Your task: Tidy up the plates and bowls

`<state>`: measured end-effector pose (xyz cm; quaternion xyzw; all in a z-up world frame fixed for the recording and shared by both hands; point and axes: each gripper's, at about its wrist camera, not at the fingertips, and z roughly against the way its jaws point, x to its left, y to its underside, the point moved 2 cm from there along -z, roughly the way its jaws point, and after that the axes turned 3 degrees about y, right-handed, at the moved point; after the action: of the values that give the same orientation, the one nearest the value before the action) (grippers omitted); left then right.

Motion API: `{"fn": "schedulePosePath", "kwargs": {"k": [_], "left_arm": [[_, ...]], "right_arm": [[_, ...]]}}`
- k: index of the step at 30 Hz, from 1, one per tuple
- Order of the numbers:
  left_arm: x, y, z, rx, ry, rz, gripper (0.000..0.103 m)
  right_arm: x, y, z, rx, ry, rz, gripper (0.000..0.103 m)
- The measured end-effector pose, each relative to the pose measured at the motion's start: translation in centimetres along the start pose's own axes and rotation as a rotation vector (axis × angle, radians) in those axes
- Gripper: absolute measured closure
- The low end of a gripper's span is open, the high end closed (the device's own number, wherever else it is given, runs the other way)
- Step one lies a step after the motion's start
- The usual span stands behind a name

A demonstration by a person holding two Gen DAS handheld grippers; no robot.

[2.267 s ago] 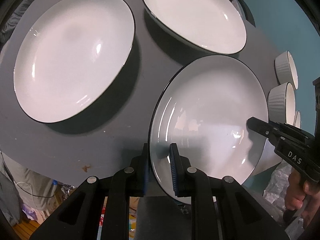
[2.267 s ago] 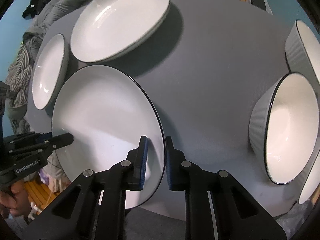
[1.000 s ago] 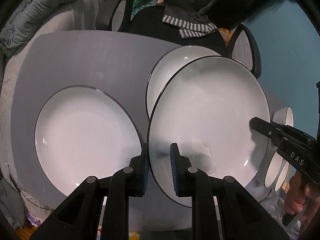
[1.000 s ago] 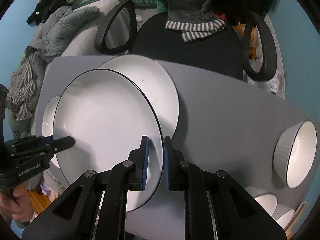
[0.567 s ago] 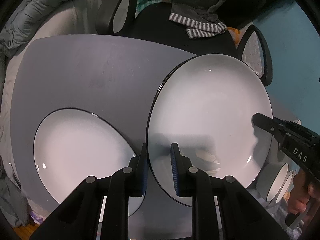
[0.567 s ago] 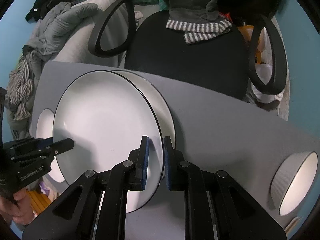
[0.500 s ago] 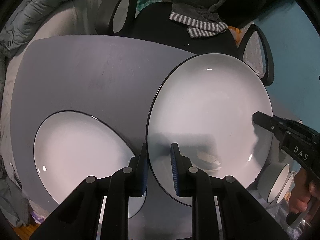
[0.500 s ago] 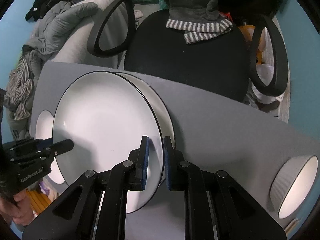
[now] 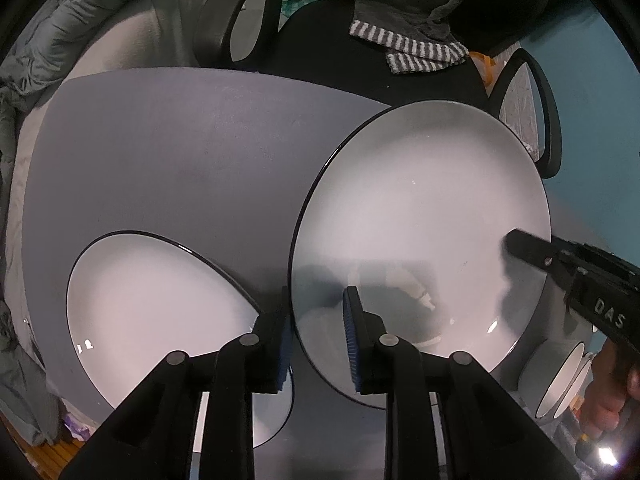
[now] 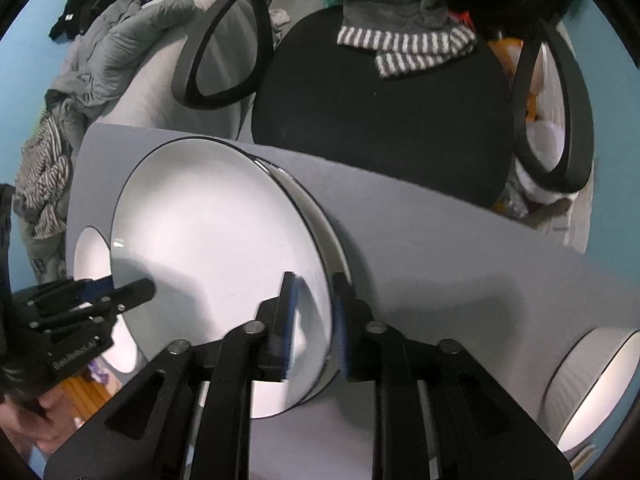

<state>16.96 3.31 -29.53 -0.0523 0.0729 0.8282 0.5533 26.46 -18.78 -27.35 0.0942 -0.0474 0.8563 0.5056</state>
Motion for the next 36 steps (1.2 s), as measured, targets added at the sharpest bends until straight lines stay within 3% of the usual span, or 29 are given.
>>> {"fn": "schedulePosePath", "kwargs": {"k": [2, 4, 8, 17, 21, 23, 27, 36], "left_arm": [[-0.3, 0.0, 0.0, -0.001, -0.007, -0.013, 0.068], [-0.6, 0.0, -0.1, -0.004, -0.027, -0.026, 0.066], [-0.7, 0.0, -0.2, -0.002, -0.037, -0.036, 0.066], [-0.4, 0.1, 0.2, 0.004, -0.025, -0.016, 0.063], [-0.5, 0.1, 0.3, 0.006, -0.016, -0.016, 0.059], [-0.6, 0.2, 0.4, 0.001, -0.013, -0.019, 0.058], [-0.7, 0.4, 0.7, -0.005, -0.009, -0.024, 0.058], [0.2, 1.3, 1.8, -0.016, 0.001, -0.004, 0.058]], "right_arm": [[0.2, -0.1, -0.2, 0.020, -0.012, -0.015, 0.068], [0.8, -0.1, -0.2, 0.027, 0.016, -0.005, 0.068], [1.2, -0.3, -0.3, 0.050, 0.041, -0.015, 0.062], [1.8, -0.3, 0.1, 0.106, 0.125, -0.013, 0.060], [2.0, -0.3, 0.6, 0.098, 0.149, -0.009, 0.055], [2.0, -0.4, 0.8, 0.086, 0.214, 0.006, 0.050], [2.3, -0.7, 1.3, 0.079, 0.190, 0.018, 0.050], [4.0, -0.4, 2.5, 0.036, 0.240, 0.078, 0.050]]}}
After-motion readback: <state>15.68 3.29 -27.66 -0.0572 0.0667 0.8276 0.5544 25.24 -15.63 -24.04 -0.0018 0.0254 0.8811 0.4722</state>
